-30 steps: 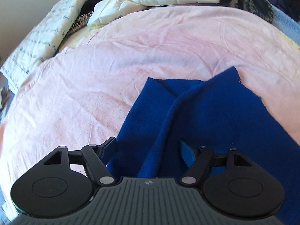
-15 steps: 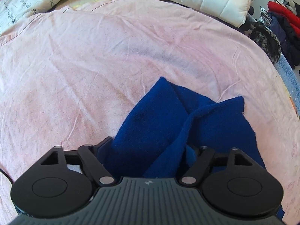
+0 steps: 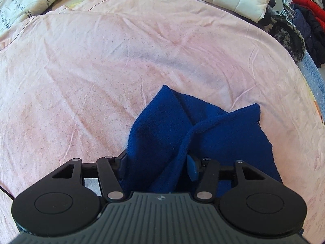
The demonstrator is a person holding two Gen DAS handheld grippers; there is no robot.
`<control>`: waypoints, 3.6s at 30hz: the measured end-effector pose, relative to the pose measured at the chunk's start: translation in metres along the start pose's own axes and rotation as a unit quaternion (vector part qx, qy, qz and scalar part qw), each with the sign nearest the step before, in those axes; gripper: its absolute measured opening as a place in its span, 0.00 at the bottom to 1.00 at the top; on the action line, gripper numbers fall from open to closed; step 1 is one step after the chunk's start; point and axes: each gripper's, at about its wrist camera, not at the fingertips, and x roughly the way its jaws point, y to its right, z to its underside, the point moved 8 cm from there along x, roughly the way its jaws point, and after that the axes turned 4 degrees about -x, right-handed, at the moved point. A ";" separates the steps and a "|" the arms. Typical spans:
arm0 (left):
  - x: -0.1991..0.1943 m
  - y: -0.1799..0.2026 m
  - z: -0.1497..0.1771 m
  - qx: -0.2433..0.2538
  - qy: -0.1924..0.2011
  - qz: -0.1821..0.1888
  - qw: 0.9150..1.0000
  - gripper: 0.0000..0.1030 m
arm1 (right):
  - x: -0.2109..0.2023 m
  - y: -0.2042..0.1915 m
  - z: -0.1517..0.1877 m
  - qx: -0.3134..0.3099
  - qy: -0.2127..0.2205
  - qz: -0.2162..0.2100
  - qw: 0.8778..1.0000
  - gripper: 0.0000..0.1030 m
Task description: Fold small clothes
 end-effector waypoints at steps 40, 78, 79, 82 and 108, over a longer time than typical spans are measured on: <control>-0.020 0.132 0.020 0.114 -0.002 0.074 0.991 0.05 | -0.071 0.182 0.164 0.261 0.180 -0.169 0.933 0.10; -0.005 0.258 0.093 0.223 -0.036 0.108 0.968 0.05 | -0.078 0.294 0.368 0.447 0.258 -0.234 0.824 0.17; -0.007 0.258 0.091 0.223 -0.034 0.109 0.968 0.05 | -0.077 0.297 0.369 0.457 0.262 -0.241 0.815 0.24; -0.010 0.258 0.089 0.226 -0.029 0.111 0.967 0.05 | -0.070 0.304 0.365 0.475 0.267 -0.250 0.800 0.43; -0.021 0.265 0.121 0.359 -0.008 0.128 0.925 0.05 | -0.066 0.305 0.352 0.428 0.288 -0.204 0.832 0.11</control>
